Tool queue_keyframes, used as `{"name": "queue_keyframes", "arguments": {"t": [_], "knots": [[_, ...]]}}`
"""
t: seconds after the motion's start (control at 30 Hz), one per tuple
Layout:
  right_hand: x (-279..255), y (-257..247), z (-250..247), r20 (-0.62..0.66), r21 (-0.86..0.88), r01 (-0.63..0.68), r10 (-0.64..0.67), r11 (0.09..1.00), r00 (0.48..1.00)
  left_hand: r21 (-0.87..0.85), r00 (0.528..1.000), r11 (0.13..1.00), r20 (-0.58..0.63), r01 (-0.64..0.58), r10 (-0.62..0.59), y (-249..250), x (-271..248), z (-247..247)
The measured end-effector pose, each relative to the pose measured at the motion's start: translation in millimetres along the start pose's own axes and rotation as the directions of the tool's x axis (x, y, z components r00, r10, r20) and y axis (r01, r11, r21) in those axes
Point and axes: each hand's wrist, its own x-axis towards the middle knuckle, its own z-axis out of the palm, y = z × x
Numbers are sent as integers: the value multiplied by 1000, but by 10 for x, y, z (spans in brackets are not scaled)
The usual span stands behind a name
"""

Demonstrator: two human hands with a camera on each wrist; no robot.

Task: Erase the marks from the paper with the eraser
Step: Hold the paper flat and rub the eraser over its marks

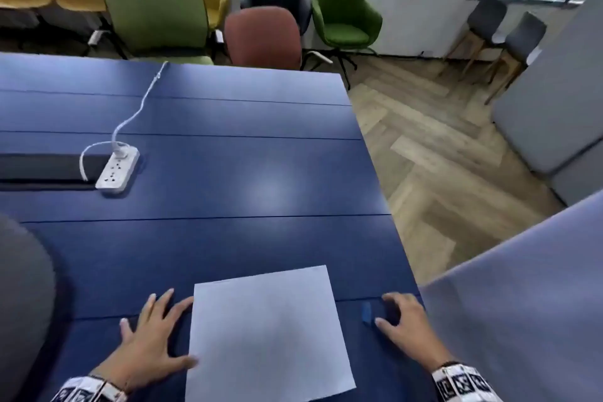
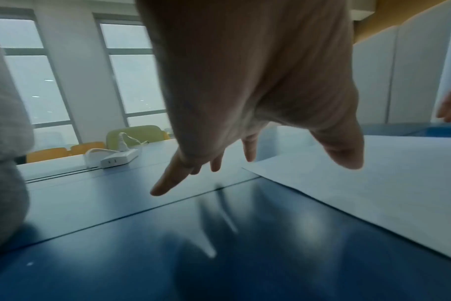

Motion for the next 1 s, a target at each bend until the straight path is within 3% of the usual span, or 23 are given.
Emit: {"name": "queue_keyframes", "arguments": {"t": [0.1,0.23,0.47,1.0], "knots": [[1,-74,-13,35,-3,18,-18,1000,999,22,999,1000,40,-17,16,45,71,3],[-88,-90,-21,122,-55,31,-24,998,992,54,1000,999,-3,2,-2,39,76,169],[-79,-74,77,116,-405,115,-74,907,990,135,996,991,-90,11,1,-4,176,352],[-173,-26,156,134,-517,174,-121,838,984,181,993,983,-113,-2,23,-16,131,372]]}}
